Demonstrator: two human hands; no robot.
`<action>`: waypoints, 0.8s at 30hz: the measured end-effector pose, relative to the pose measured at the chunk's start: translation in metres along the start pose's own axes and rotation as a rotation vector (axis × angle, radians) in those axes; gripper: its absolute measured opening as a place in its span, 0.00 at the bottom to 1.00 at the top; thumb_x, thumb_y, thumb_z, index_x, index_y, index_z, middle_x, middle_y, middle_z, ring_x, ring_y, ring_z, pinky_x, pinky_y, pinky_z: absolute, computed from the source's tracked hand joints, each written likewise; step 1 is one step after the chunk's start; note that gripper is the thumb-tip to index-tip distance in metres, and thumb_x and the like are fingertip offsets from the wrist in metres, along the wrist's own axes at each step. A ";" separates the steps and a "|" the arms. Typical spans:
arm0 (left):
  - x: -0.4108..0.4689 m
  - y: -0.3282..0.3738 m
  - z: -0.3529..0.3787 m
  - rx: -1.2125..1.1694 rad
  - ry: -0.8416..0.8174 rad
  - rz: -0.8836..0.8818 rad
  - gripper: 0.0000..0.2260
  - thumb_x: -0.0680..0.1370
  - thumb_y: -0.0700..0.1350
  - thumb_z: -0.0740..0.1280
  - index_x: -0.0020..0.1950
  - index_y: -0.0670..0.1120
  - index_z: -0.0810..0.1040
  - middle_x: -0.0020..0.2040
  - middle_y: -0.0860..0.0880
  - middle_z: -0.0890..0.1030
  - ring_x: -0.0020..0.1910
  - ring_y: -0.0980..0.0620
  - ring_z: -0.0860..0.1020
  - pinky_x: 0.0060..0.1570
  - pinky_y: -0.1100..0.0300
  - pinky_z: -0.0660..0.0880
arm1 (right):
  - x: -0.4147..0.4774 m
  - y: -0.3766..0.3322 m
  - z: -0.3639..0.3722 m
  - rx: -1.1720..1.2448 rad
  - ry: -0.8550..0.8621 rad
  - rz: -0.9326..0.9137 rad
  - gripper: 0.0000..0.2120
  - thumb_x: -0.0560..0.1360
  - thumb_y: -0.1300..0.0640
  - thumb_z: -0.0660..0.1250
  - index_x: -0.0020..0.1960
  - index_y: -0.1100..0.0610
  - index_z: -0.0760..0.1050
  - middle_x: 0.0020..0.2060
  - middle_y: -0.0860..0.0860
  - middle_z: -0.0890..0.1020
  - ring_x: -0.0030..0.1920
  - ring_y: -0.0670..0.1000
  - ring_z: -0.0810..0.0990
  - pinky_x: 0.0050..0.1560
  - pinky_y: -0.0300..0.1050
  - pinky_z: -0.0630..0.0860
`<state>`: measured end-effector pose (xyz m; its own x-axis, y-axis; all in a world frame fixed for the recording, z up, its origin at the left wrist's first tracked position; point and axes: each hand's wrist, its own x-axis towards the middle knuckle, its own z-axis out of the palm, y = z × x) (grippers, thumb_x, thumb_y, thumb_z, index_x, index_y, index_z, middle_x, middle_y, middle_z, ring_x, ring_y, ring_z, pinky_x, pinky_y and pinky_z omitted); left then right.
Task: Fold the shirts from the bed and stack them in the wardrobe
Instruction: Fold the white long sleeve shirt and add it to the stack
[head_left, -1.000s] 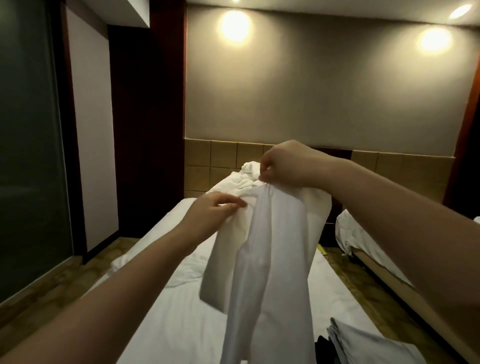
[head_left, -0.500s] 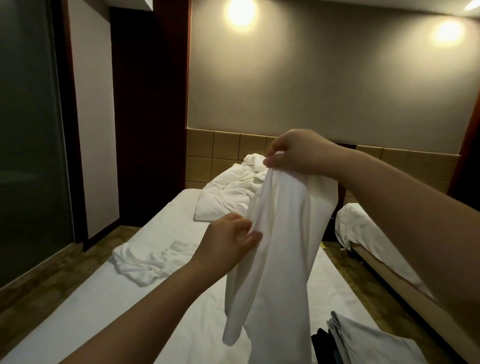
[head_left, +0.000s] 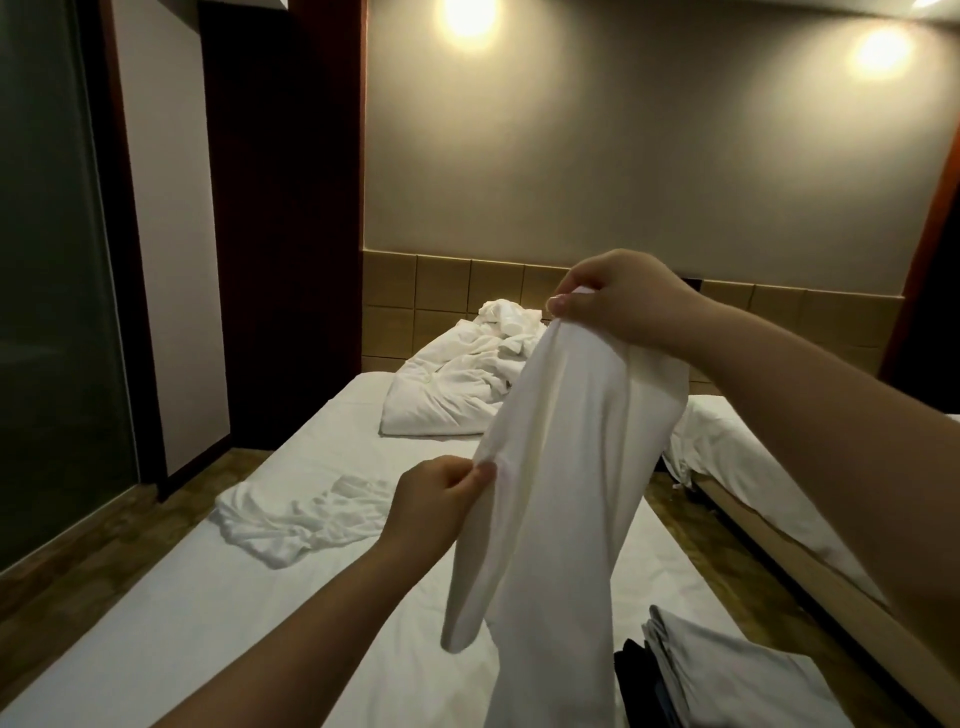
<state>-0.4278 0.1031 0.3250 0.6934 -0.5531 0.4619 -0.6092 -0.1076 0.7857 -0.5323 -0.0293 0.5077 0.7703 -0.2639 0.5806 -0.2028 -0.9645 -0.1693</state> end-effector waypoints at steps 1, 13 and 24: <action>0.001 -0.001 -0.002 -0.026 -0.005 -0.022 0.19 0.77 0.56 0.63 0.39 0.41 0.80 0.34 0.49 0.78 0.35 0.52 0.73 0.40 0.57 0.70 | -0.002 0.004 -0.003 0.014 -0.021 0.019 0.09 0.74 0.48 0.68 0.49 0.52 0.80 0.43 0.44 0.75 0.48 0.45 0.71 0.49 0.40 0.64; 0.056 0.054 -0.091 -0.291 -0.200 -0.071 0.04 0.76 0.37 0.65 0.45 0.41 0.80 0.38 0.49 0.80 0.36 0.55 0.79 0.36 0.64 0.77 | -0.021 0.041 -0.037 0.262 -0.211 0.357 0.09 0.72 0.55 0.71 0.49 0.60 0.80 0.45 0.58 0.82 0.43 0.54 0.78 0.48 0.48 0.75; 0.063 0.062 -0.112 0.336 0.043 0.121 0.08 0.79 0.40 0.62 0.54 0.42 0.79 0.46 0.49 0.76 0.50 0.50 0.74 0.49 0.60 0.66 | -0.017 0.008 -0.035 0.115 -0.298 0.221 0.21 0.67 0.43 0.72 0.49 0.59 0.77 0.42 0.54 0.81 0.40 0.48 0.78 0.41 0.41 0.73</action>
<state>-0.3784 0.1540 0.4488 0.6195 -0.5442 0.5657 -0.7756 -0.3131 0.5481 -0.5683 -0.0334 0.5245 0.8609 -0.4336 0.2661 -0.3274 -0.8726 -0.3626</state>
